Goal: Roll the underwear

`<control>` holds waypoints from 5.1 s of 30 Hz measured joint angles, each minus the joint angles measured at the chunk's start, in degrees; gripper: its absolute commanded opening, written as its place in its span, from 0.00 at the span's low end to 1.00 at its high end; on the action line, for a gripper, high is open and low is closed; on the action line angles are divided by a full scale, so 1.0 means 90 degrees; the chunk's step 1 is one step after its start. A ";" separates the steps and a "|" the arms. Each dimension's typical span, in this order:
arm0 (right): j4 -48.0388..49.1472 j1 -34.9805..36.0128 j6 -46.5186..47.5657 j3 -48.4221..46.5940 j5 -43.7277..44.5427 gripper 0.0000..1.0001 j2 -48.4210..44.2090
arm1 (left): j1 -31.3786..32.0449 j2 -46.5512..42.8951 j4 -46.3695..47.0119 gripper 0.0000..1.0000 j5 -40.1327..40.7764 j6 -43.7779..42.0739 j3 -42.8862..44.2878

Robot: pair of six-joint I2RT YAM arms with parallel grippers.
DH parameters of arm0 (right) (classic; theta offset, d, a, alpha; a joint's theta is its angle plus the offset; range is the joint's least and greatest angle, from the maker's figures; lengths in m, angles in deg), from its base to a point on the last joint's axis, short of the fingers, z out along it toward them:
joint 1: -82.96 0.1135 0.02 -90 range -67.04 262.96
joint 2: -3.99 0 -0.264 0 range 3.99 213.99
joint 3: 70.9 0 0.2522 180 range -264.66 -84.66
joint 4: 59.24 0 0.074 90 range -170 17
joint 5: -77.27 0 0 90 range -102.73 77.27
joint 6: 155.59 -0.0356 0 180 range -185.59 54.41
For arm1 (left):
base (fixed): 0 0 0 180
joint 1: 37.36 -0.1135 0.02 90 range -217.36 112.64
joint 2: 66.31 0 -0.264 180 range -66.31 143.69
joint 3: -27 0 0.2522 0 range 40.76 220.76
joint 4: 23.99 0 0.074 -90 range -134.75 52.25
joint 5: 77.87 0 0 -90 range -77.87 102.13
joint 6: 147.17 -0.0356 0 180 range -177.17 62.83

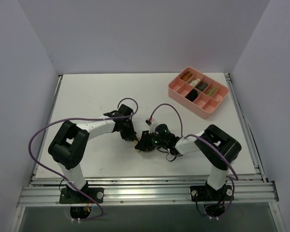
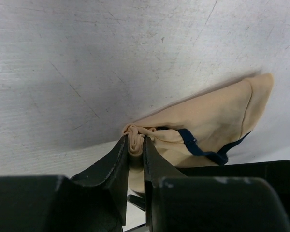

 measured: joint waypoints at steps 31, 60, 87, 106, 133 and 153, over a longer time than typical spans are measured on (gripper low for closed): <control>-0.5404 0.2171 0.2118 -0.1843 0.4182 0.42 -0.2091 | 0.0527 0.0117 -0.1112 0.08 0.0321 0.0367 0.0325; -0.5748 0.3269 0.3310 -0.2698 0.6404 0.40 0.0061 | 0.0517 0.0216 -0.1331 0.07 0.0255 0.0466 0.0459; -0.4335 0.2732 0.2062 -0.1904 0.4833 0.00 -0.0270 | -0.0937 -0.0512 -0.1863 0.43 0.0002 0.0267 -0.0202; -0.1841 0.2016 0.0954 -0.0646 0.3247 0.00 -0.0474 | -0.1052 0.0017 -0.1219 0.46 -0.0984 -0.0593 -0.0044; 0.1251 0.1270 -0.0918 0.0597 0.1911 0.00 0.0138 | -0.1132 -0.1846 -0.1202 0.55 -0.0216 -0.0272 -0.1083; 0.2227 0.1190 -0.1331 0.0809 0.1758 0.02 0.0527 | -0.0690 -0.1066 -0.0427 0.58 -0.0503 0.0015 -0.1154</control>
